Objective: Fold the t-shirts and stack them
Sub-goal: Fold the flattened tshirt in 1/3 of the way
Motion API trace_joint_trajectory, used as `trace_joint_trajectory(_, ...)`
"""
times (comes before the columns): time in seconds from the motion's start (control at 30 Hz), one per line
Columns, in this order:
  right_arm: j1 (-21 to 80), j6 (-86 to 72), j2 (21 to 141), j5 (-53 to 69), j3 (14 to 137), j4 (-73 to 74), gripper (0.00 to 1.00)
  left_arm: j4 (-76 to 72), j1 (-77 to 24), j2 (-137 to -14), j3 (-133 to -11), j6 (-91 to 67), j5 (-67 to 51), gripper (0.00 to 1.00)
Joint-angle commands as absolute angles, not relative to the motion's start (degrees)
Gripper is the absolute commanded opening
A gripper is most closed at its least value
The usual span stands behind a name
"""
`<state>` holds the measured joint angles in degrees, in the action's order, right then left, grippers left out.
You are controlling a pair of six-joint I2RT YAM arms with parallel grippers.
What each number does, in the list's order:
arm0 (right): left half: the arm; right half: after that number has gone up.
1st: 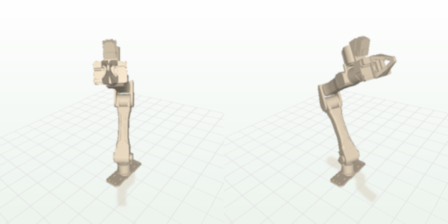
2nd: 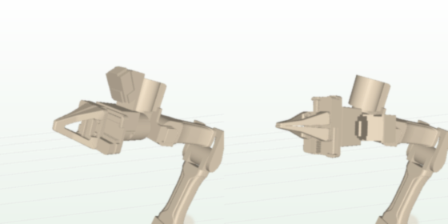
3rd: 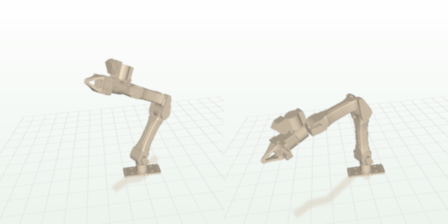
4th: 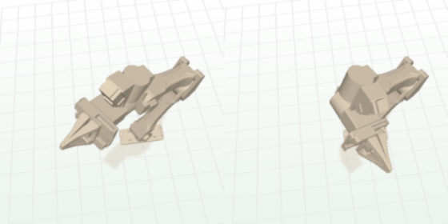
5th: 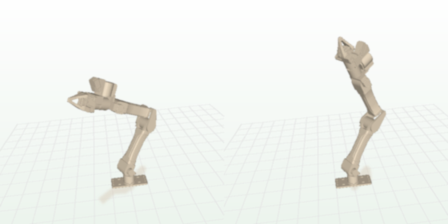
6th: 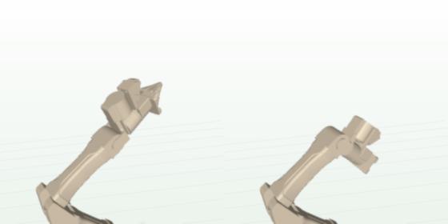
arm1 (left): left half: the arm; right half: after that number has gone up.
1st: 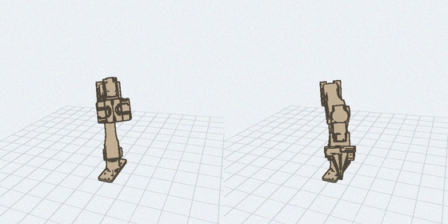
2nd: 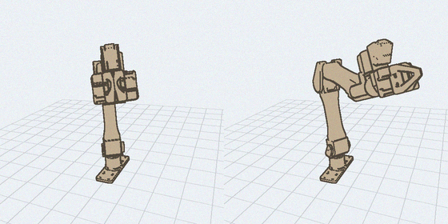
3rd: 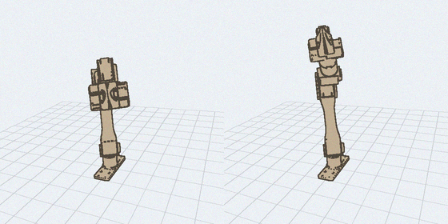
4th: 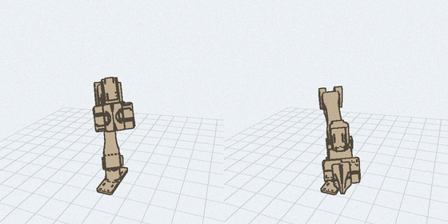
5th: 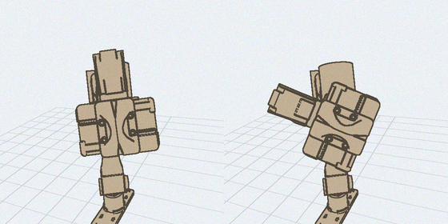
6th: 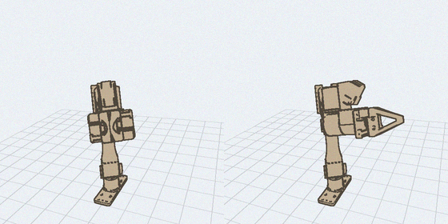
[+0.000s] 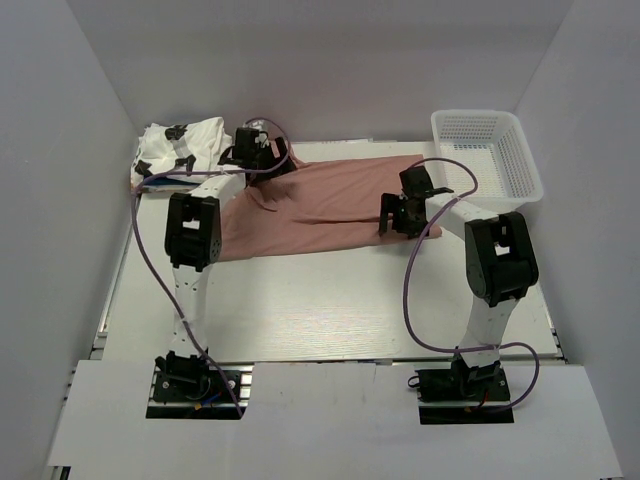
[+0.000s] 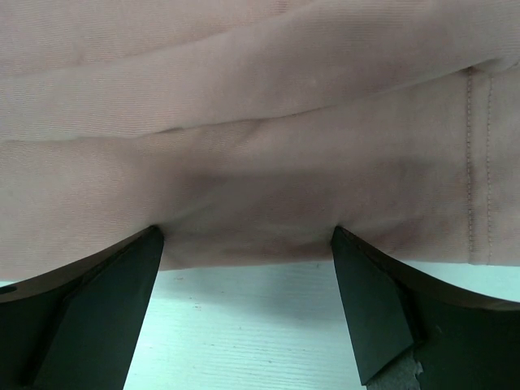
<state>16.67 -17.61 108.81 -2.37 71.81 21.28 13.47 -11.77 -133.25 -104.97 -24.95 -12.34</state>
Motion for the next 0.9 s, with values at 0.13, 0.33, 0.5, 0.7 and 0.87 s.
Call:
trace_joint_trajectory(0.13, 16.9, -17.1, 109.6, -2.6, 72.8, 21.7, 0.9, 4.1, -11.4, -146.2, -126.5, -25.3, -20.5, 1.0)
trace_joint_trajectory(0.33, 17.1, -15.9, 107.6, -1.9, 74.8, 22.1, 0.9, 0.4, -11.4, -140.4, -123.2, -23.1, -22.9, 1.0)
trace_joint_trajectory(0.5, 18.9, -15.0, 106.7, -1.1, 76.2, 21.4, 0.9, 2.7, -12.0, -127.1, -112.3, -19.4, -18.4, 1.0)
trace_joint_trajectory(0.7, 21.0, -14.9, 108.7, -0.6, 78.3, 20.7, 0.9, 4.4, -12.0, -108.0, -89.9, -18.3, -7.8, 1.0)
trace_joint_trajectory(0.87, 22.3, -15.9, 114.0, 3.2, 82.6, 19.5, 0.9, 4.3, -12.0, -93.7, -69.0, -22.4, -2.5, 1.0)
